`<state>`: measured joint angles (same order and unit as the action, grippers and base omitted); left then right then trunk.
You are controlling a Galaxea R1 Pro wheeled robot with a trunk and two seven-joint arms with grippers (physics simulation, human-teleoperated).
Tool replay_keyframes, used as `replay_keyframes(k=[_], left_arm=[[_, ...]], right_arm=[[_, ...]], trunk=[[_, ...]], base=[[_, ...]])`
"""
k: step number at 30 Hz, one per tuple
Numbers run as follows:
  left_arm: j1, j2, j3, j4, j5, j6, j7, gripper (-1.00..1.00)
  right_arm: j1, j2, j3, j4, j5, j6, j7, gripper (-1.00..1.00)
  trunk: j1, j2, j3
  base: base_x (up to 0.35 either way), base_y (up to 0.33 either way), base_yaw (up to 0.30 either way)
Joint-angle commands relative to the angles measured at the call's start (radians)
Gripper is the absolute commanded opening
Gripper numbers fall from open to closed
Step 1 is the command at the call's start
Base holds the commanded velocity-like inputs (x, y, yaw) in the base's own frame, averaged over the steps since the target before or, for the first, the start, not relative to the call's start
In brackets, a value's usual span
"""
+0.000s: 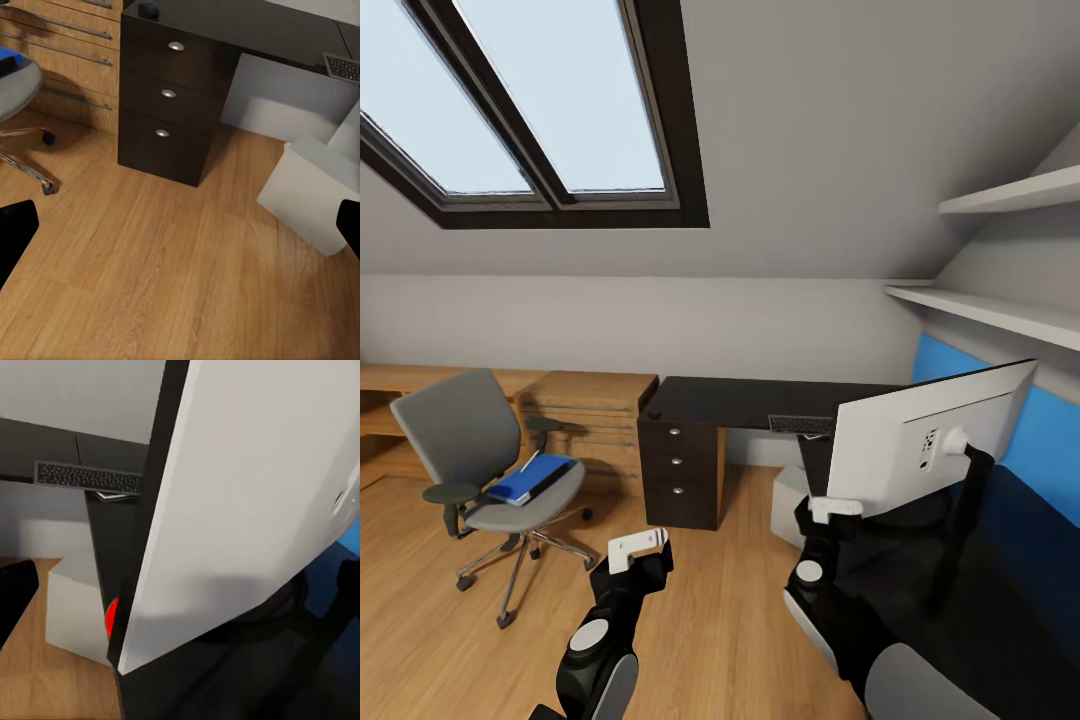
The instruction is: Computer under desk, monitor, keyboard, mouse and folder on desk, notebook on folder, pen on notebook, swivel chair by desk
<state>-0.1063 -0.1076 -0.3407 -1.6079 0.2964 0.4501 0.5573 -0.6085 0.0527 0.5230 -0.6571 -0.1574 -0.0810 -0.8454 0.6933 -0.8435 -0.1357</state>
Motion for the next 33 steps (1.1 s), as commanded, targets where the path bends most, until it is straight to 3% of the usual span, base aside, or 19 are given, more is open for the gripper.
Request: replay_keyframes(k=[1, 21, 22, 23, 26, 33], left_arm=[[-0.001, 0.000, -0.001, -0.001, 0.009, 0.002, 0.009, 1.00], [-0.001, 0.000, -0.001, -0.001, 0.009, 0.001, 0.008, 1.00], [-0.001, 0.000, -0.001, -0.001, 0.009, 0.001, 0.008, 1.00], [-0.001, 0.000, -0.001, -0.001, 0.009, 0.001, 0.009, 1.00], [-0.001, 0.000, -0.001, -0.001, 0.009, 0.001, 0.008, 1.00], [-0.001, 0.000, -0.001, -0.001, 0.009, 0.002, 0.007, 1.00]], right_arm=[[-0.002, -0.002, 0.005, 0.003, -0.011, -0.009, -0.002, 1.00], [-0.002, -0.007, -0.028, 0.004, -0.011, -0.060, -0.006, 1.00], [-0.002, -0.007, -0.036, 0.003, -0.011, -0.061, -0.006, 1.00], [-0.002, -0.007, -0.084, 0.002, -0.011, -0.061, -0.007, 1.00], [-0.002, -0.007, -0.109, 0.002, -0.010, -0.062, -0.007, 1.00], [-0.002, -0.007, -0.121, 0.001, -0.010, -0.062, -0.007, 1.00]], trunk=[[0.000, -0.001, -0.002], [0.000, -0.001, -0.002], [0.000, -0.001, -0.002], [0.000, -0.001, -0.002], [0.000, -0.001, -0.002], [0.000, -0.001, -0.002]], base=[[0.000, 0.000, 0.000], [0.057, 0.000, 0.000], [0.036, 0.000, 0.000], [0.230, 0.000, 0.000], [0.198, 0.000, 0.000], [0.030, 0.000, 0.000]])
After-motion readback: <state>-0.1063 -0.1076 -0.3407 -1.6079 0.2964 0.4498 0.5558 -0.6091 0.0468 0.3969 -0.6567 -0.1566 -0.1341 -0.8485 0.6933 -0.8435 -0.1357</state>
